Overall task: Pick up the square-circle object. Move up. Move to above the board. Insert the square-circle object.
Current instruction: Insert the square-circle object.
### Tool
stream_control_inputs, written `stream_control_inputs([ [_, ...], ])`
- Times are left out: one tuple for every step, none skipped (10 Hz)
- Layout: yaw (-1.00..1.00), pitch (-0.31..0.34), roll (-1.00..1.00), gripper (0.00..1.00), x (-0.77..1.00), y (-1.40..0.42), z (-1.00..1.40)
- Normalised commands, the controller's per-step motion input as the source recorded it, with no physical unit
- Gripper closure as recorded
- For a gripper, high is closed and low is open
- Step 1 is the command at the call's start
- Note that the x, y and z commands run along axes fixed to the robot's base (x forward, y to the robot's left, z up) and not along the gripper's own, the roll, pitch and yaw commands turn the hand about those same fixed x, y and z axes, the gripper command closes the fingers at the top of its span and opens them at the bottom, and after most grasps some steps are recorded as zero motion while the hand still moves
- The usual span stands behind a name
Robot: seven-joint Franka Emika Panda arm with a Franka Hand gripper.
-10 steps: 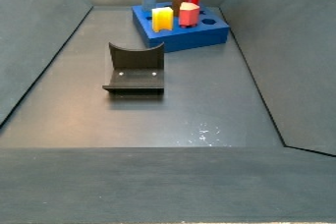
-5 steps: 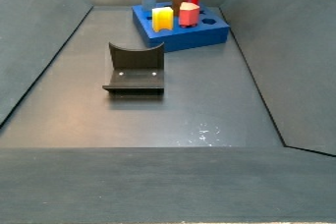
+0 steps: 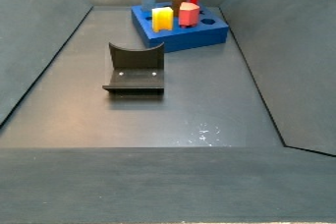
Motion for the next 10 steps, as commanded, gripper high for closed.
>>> stream_control_inputs([
  [0.0,0.047,0.34,1.0,0.35,-0.21,-0.61],
  [0.0,0.033,0.31,1.0,0.36,-0.19,-0.67],
  [0.0,0.046,0.21,1.0,0.35,-0.03,-0.82],
  [0.0,0.049,0.14,1.0,0.33,0.0,-0.92],
  [0.0,0.039,0.08,1.0,0.28,0.03,-0.91],
  [0.0,0.01,0.03,1.0,0.19,0.12,-0.9],
  [0.0,0.0,0.03,1.0,0.11,0.11,-0.88],
  [0.0,0.0,0.06,1.0,0.07,0.03,-0.81],
  [0.0,0.0,0.03,1.0,0.01,0.0,-0.23],
  [0.0,-0.003,0.0,1.0,0.0,0.0,0.0],
])
